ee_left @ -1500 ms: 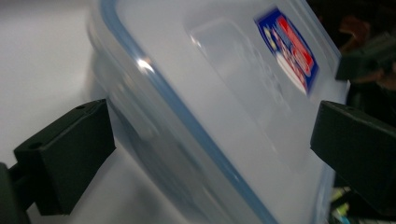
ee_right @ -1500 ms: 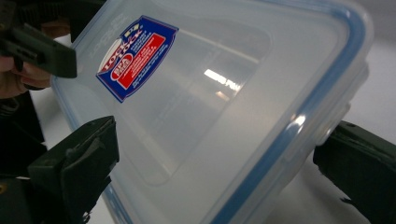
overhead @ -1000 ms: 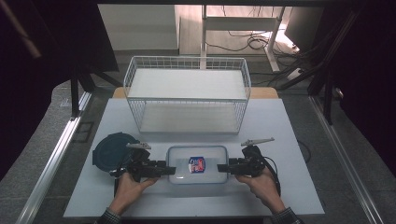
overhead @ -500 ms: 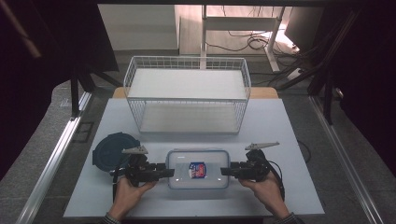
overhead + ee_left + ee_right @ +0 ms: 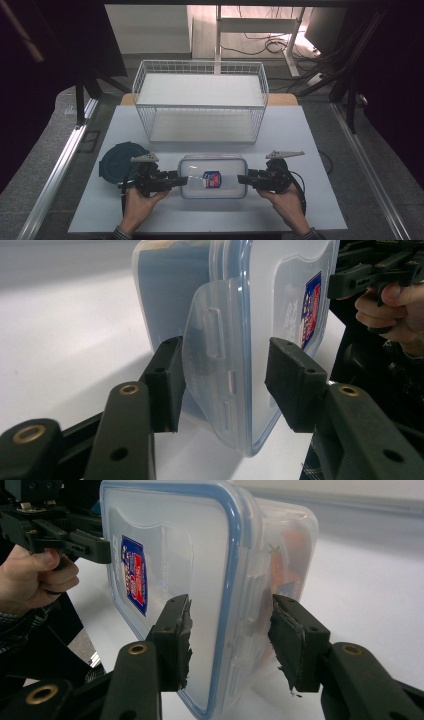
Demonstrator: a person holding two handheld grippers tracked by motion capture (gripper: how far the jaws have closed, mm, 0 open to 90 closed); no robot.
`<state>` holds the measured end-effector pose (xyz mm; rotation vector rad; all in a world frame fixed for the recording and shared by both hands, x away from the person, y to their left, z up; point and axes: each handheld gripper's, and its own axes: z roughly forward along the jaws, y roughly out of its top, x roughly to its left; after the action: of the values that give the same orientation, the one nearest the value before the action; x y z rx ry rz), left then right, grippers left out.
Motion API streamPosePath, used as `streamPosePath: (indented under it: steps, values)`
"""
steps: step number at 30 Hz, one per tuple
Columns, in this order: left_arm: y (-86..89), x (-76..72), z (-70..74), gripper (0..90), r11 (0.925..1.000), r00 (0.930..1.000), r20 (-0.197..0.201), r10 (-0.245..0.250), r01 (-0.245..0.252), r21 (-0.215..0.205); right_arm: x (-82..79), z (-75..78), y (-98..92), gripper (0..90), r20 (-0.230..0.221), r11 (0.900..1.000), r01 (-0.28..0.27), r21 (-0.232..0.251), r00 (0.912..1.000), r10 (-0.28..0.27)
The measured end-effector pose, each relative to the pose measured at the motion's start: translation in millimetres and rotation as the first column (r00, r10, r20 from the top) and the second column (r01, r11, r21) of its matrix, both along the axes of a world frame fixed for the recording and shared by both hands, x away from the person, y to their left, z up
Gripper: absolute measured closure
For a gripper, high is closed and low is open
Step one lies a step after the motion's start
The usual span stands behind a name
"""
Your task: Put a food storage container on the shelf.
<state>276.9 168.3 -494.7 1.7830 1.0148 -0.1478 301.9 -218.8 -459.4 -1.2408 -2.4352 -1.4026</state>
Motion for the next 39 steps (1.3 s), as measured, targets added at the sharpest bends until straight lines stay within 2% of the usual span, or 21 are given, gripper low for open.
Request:
streamPosePath:
  steps: [3, 6, 13, 14, 15, 16, 17, 18, 19, 20, 23, 24, 32, 36, 37, 38, 39]
  values:
    - [3.4, 2.2, 6.8, 50.4, 0.9999, 0.9999, 0.014, 0.01, -0.01, -0.007, 3.3, 6.2, 0.5, 52.9, 0.014, 1.0, -0.011, 0.022, 0.9998, 0.011]
    - [7.1, 6.5, 16.4, 50.2, 0.9997, 0.9993, 0.031, 0.022, -0.021, -0.008, 7.9, 13.9, 4.5, 52.9, 0.038, 1.0, -0.014, 0.026, 0.9992, 0.013]
    - [10.0, 15.0, 28.4, 50.1, 0.9992, 0.9982, 0.048, 0.036, -0.035, -0.016, 17.4, 26.0, 7.8, 52.9, 0.055, 0.999, -0.015, 0.031, 0.9984, 0.014]
    - [11.4, 18.4, 35.4, 50.1, 0.9989, 0.9974, 0.058, 0.043, -0.042, -0.021, 20.5, 32.2, 8.9, 53.0, 0.068, 0.999, -0.015, 0.032, 0.9976, 0.013]
    - [11.4, 18.4, 35.4, 50.1, 0.9989, 0.9974, 0.058, 0.043, -0.042, -0.021, 21.6, 34.9, 9.3, 53.0, 0.07, 0.999, -0.015, 0.033, 0.9975, 0.013]
    - [12.7, 22.0, 44.0, 50.1, 0.9985, 0.9964, 0.069, 0.05, -0.048, -0.027, 23.3, 38.6, 9.9, 53.0, 0.08, 0.999, -0.015, 0.035, 0.9968, 0.012]
    - [12.7, 22.0, 44.0, 50.0, 0.9985, 0.9964, 0.069, 0.05, -0.048, -0.027, 24.9, 42.6, 10.4, 53.0, 0.086, 0.999, -0.015, 0.037, 0.9962, 0.012]
    - [13.7, 25.3, 53.2, 50.1, 0.9984, 0.9952, 0.083, 0.052, -0.05, -0.026, 26.3, 47.0, 10.9, 52.9, 0.09, 0.999, -0.013, 0.04, 0.9959, 0.01]
    - [13.7, 25.3, 53.2, 50.1, 0.9984, 0.9952, 0.083, 0.052, -0.05, -0.026, 26.3, 47.0, 10.9, 52.9, 0.09, 0.999, -0.013, 0.04, 0.9959, 0.01]
    - [14.7, 28.5, 61.9, 50.0, 0.9983, 0.9939, 0.095, 0.055, -0.052, -0.026, 30.4, 56.0, 11.9, 52.9, 0.107, 0.999, -0.017, 0.043, 0.9942, 0.012]
    - [16.5, 32.1, 69.4, 50.1, 0.9983, 0.9926, 0.109, 0.055, -0.053, -0.022, 33.6, 62.4, 13.1, 53.0, 0.116, 0.999, -0.019, 0.046, 0.9932, 0.013]
    - [18.1, 35.4, 75.7, 50.1, 0.9979, 0.9915, 0.115, 0.061, -0.059, -0.026, 38.0, 69.4, 14.9, 52.9, 0.126, 0.999, -0.022, 0.049, 0.9919, 0.015]
    - [24.7, 47.9, 95.4, 50.1, 0.9971, 0.9884, 0.134, 0.072, -0.068, -0.033, 51.4, 87.4, 21.1, 52.9, 0.149, 0.998, -0.026, 0.057, 0.9887, 0.017]
    - [28.6, 53.6, 107.9, 50.1, 0.9963, 0.9853, 0.15, 0.081, -0.075, -0.043, 59.2, 102.8, 25.8, 53.0, 0.175, 0.998, -0.03, 0.061, 0.9844, 0.019]
    - [29.5, 54.9, 111.0, 50.1, 0.9962, 0.9846, 0.155, 0.082, -0.076, -0.042, 59.2, 102.8, 25.8, 53.0, 0.175, 0.998, -0.03, 0.061, 0.9844, 0.019]
    - [31.2, 57.5, 116.6, 50.1, 0.996, 0.9833, 0.162, 0.083, -0.076, -0.045, 62.5, 110.1, 27.7, 53.0, 0.184, 0.998, -0.032, 0.061, 0.9827, 0.02]
    - [31.2, 57.5, 116.6, 50.1, 0.996, 0.9833, 0.162, 0.083, -0.076, -0.045, 62.5, 110.1, 27.7, 53.0, 0.184, 0.998, -0.032, 0.061, 0.9827, 0.02]
